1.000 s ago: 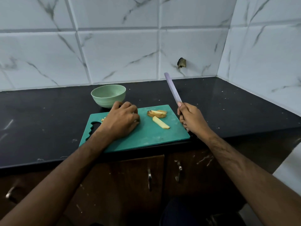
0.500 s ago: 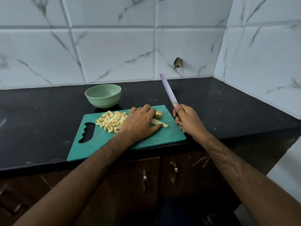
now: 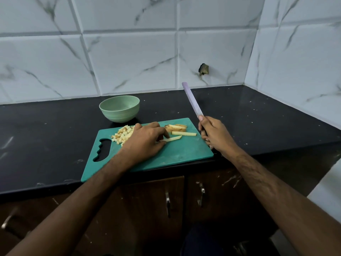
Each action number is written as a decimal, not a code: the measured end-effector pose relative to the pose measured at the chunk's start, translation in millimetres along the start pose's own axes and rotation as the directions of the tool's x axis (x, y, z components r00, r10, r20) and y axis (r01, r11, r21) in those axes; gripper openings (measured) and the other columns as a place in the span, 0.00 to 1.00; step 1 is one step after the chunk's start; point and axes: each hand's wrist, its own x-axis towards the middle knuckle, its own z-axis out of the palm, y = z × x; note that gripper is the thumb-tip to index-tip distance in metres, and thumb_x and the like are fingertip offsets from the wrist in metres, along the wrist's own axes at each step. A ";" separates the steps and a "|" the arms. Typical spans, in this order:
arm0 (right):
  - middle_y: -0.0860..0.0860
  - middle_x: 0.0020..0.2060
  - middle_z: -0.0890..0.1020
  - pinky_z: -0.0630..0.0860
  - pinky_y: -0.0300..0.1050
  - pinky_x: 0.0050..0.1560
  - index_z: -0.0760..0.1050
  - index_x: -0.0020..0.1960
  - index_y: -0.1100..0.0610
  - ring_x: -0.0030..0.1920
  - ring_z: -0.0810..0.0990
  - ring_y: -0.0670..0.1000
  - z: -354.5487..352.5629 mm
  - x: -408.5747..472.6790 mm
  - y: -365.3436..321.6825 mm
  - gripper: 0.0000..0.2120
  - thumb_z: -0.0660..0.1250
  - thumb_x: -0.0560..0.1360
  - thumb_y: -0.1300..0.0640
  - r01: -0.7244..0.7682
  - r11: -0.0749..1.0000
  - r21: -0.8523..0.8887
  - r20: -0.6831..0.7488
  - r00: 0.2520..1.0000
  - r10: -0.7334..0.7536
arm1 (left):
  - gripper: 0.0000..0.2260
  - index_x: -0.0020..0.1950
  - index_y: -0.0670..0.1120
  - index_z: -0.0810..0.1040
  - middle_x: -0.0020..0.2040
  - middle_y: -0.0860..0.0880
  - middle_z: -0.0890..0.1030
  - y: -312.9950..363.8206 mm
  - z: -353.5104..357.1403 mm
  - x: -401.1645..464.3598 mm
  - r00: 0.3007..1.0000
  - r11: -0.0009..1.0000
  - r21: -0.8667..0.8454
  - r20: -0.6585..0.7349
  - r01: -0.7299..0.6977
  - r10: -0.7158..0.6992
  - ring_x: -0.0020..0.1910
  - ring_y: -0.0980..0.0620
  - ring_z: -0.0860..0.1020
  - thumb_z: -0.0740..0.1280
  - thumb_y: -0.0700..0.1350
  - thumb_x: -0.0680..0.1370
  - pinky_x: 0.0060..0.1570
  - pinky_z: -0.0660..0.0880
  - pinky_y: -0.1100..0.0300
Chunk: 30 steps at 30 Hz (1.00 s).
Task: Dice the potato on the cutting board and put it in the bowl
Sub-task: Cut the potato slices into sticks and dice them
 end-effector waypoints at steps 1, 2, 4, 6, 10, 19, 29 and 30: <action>0.48 0.26 0.68 0.63 0.36 0.23 0.72 0.43 0.57 0.23 0.64 0.43 0.2 -0.2 -0.1 0.19 0.57 0.85 0.45 0.001 1.000 -0.002 0.000 1.000 -0.001 | 0.07 0.55 0.53 0.82 0.47 0.56 0.76 -1.1 -1.5 -3.2 1.000 0.999 -0.028 -0.004 -0.020 0.020 0.46 0.57 0.78 0.70 0.48 0.78 0.49 0.69 0.52; 0.48 0.26 0.68 0.63 0.36 0.23 0.72 0.43 0.57 0.23 0.64 0.43 0.6 -0.4 -0.3 0.19 0.57 0.85 0.45 0.001 1.000 -0.004 -0.001 1.000 -0.001 | 0.07 0.55 0.52 0.82 0.46 0.56 0.76 -2.5 -2.7 -5.8 0.999 0.997 -0.062 -0.009 -0.047 0.047 0.44 0.57 0.79 0.71 0.48 0.78 0.48 0.74 0.51; 0.48 0.26 0.68 0.63 0.37 0.23 0.72 0.43 0.57 0.23 0.64 0.43 1.6 -0.3 -2.3 0.19 0.57 0.85 0.45 -0.009 1.000 -0.011 0.002 1.000 0.009 | 0.08 0.56 0.49 0.83 0.47 0.55 0.77 -5.5 -5.5 -11.8 0.996 0.987 -0.133 -0.009 -0.091 0.090 0.43 0.59 0.79 0.72 0.45 0.78 0.47 0.79 0.56; 0.47 0.26 0.68 0.64 0.38 0.23 0.72 0.43 0.57 0.23 0.64 0.44 0.2 2.7 -6.7 0.19 0.57 0.86 0.45 -0.052 0.998 -0.035 0.036 0.998 0.054 | 0.09 0.58 0.48 0.84 0.49 0.54 0.77 -7.3 -7.1 -16.7 0.993 0.977 -0.179 -0.020 -0.120 0.119 0.44 0.59 0.78 0.73 0.43 0.78 0.47 0.76 0.67; 0.49 0.26 0.69 0.64 0.40 0.22 0.72 0.45 0.57 0.21 0.63 0.46 -10.1 -2.1 -23.1 0.19 0.55 0.86 0.45 -0.123 0.976 -0.178 0.230 0.959 0.163 | 0.11 0.59 0.47 0.84 0.51 0.54 0.79 -7.8 -6.9 -22.0 0.991 0.967 -0.216 -0.046 -0.136 0.129 0.46 0.59 0.77 0.74 0.42 0.77 0.49 0.70 0.74; 0.50 0.30 0.75 0.70 0.38 0.23 0.75 0.46 0.56 0.21 0.70 0.45 -15.4 -56.0 -48.2 0.22 0.52 0.86 0.43 -0.052 0.799 -0.599 0.334 0.891 0.308 | 0.14 0.62 0.51 0.84 0.49 0.56 0.78 -9.0 -4.6 -25.2 0.988 0.972 -0.175 0.004 -0.154 0.157 0.47 0.58 0.76 0.64 0.53 0.80 0.45 0.71 0.54; 0.50 0.38 0.78 0.77 0.47 0.41 0.73 0.46 0.52 0.36 0.78 0.48 -18.9 -83.5 -52.3 0.20 0.50 0.86 0.43 0.056 0.622 -0.781 0.309 0.900 0.308 | 0.22 0.65 0.55 0.82 0.49 0.59 0.75 -10.6 -4.1 -26.7 0.991 0.986 -0.108 0.032 -0.124 0.128 0.51 0.60 0.72 0.55 0.57 0.77 0.45 0.59 0.54; 0.50 0.40 0.78 0.78 0.47 0.40 0.72 0.46 0.52 0.36 0.78 0.48 -18.8 -85.9 -53.0 0.19 0.50 0.86 0.42 0.067 0.593 -0.802 0.308 0.897 0.316 | 0.22 0.65 0.54 0.82 0.49 0.59 0.75 -10.2 -4.2 -26.9 0.991 0.987 -0.105 0.035 -0.125 0.129 0.51 0.60 0.72 0.55 0.57 0.77 0.45 0.59 0.54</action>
